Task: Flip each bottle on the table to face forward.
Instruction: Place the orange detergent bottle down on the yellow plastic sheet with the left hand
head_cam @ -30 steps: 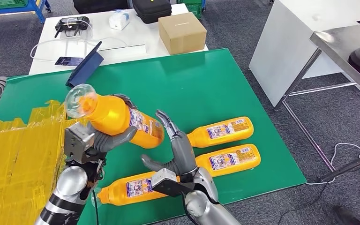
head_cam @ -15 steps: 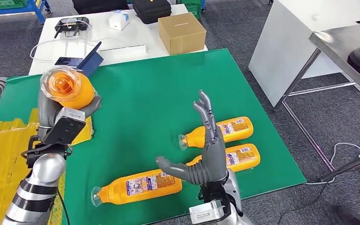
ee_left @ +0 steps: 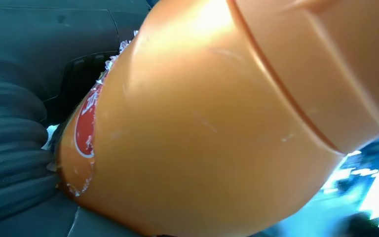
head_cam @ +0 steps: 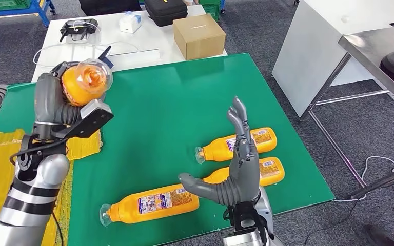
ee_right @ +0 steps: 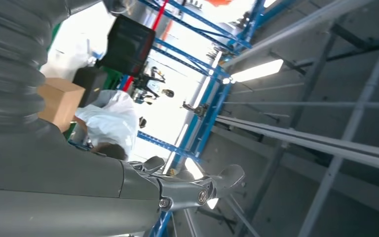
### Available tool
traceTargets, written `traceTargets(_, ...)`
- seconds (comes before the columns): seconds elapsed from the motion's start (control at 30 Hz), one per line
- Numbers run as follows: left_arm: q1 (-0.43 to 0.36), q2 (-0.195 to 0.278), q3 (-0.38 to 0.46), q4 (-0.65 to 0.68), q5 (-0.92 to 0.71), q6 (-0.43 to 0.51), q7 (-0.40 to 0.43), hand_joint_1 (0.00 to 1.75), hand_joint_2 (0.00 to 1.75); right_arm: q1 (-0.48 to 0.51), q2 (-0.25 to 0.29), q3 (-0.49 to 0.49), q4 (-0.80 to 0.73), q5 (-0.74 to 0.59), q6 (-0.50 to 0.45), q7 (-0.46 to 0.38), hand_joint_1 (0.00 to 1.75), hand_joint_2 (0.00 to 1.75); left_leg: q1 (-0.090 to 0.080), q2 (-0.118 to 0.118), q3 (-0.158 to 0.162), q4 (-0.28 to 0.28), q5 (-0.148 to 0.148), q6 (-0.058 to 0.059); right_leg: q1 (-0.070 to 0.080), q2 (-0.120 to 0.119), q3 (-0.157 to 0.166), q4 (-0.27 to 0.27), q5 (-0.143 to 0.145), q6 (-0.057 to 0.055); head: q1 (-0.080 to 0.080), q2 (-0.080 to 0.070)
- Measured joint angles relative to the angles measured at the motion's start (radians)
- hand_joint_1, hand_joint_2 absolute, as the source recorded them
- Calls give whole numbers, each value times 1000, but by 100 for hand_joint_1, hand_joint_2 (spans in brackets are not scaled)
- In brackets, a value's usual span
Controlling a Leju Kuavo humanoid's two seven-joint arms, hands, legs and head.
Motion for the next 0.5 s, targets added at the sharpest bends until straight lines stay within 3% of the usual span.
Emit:
traceTargets(0.2,-152,53,-14,241,-250,-128,114,175,175,-3,-11,-1,-49,4,-8,-19,0,175,0,1,0,0,2,-1,0,0,0,0,1,-2,0,0)
traceTargets(0.3,-221,64,-27,408,-257,-189,118,175,175,-13,-15,1,-56,23,-4,-10,0,175,0,1,0,0,2,0,0,0,0,1,2,-2,0,0)
traceTargets(0.5,-327,79,-42,717,-259,-186,150,175,175,-39,-21,2,-55,12,9,5,0,175,0,1,0,0,2,0,0,1,0,1,2,-1,0,0)
